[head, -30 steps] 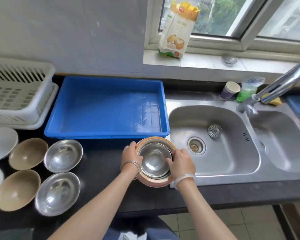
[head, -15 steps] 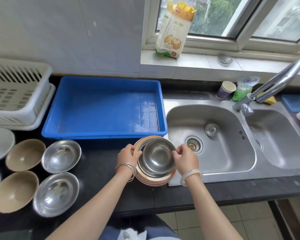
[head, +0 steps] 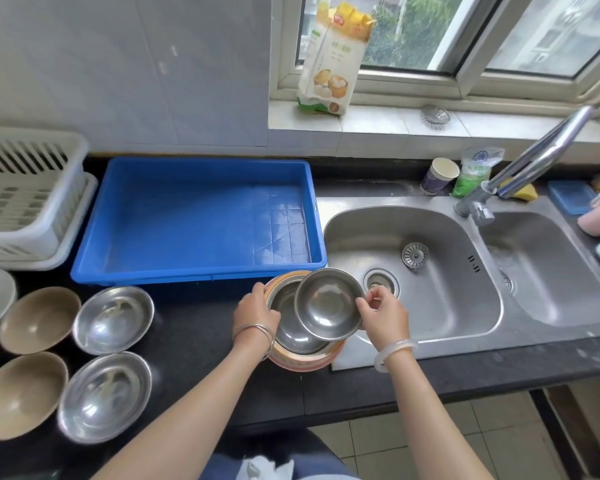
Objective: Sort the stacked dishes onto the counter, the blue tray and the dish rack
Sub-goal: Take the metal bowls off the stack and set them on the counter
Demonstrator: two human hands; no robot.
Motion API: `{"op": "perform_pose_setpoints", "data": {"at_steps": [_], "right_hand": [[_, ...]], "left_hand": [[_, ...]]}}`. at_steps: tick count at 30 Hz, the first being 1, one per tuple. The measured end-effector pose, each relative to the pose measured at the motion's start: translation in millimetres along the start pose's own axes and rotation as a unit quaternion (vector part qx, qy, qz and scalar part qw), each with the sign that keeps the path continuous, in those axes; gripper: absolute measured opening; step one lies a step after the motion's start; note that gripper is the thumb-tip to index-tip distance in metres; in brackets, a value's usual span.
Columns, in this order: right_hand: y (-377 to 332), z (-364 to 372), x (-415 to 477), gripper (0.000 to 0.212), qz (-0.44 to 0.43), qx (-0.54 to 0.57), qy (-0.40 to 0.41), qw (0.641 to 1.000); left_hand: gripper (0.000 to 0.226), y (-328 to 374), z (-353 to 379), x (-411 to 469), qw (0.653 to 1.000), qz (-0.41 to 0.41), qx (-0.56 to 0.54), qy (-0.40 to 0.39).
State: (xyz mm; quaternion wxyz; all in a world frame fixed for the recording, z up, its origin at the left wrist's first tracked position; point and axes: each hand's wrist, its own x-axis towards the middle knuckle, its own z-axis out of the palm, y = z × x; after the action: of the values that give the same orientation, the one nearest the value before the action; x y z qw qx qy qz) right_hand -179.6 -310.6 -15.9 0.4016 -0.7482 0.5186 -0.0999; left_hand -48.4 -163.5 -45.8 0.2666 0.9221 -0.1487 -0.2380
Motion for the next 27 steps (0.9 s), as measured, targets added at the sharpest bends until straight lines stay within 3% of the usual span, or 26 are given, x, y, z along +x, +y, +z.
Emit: {"op": "perform_pose_setpoints", "data": {"at_steps": [3, 7, 17, 21, 27], "right_hand": [[-0.3, -2.9, 1.9, 0.02, 0.012, 0.028, 0.003, 1.0], [-0.5, -7.3, 6.4, 0.016, 0.022, 0.058, 0.005, 0.998], [-17.4, -12.7, 10.5, 0.012, 0.019, 0.169, -0.01, 0.985], [-43.3, -12.6, 12.2, 0.014, 0.006, 0.219, -0.033, 0.975], [-72.4, 18.7, 10.9, 0.007, -0.02, 0.194, -0.104, 0.975]], "left_hand": [[0.045, 2.5, -6.7, -1.1, 1.0, 0.012, -0.02, 0.003], [0.026, 9.6, -12.2, -2.8, 0.999, 0.036, -0.008, 0.04], [0.013, 18.4, -42.4, 3.1, 0.996, 0.025, -0.074, 0.05], [0.012, 6.8, -63.9, 1.6, 0.99, 0.017, -0.124, 0.068], [0.016, -35.9, -98.2, -10.6, 0.98, -0.012, -0.167, 0.108]]}}
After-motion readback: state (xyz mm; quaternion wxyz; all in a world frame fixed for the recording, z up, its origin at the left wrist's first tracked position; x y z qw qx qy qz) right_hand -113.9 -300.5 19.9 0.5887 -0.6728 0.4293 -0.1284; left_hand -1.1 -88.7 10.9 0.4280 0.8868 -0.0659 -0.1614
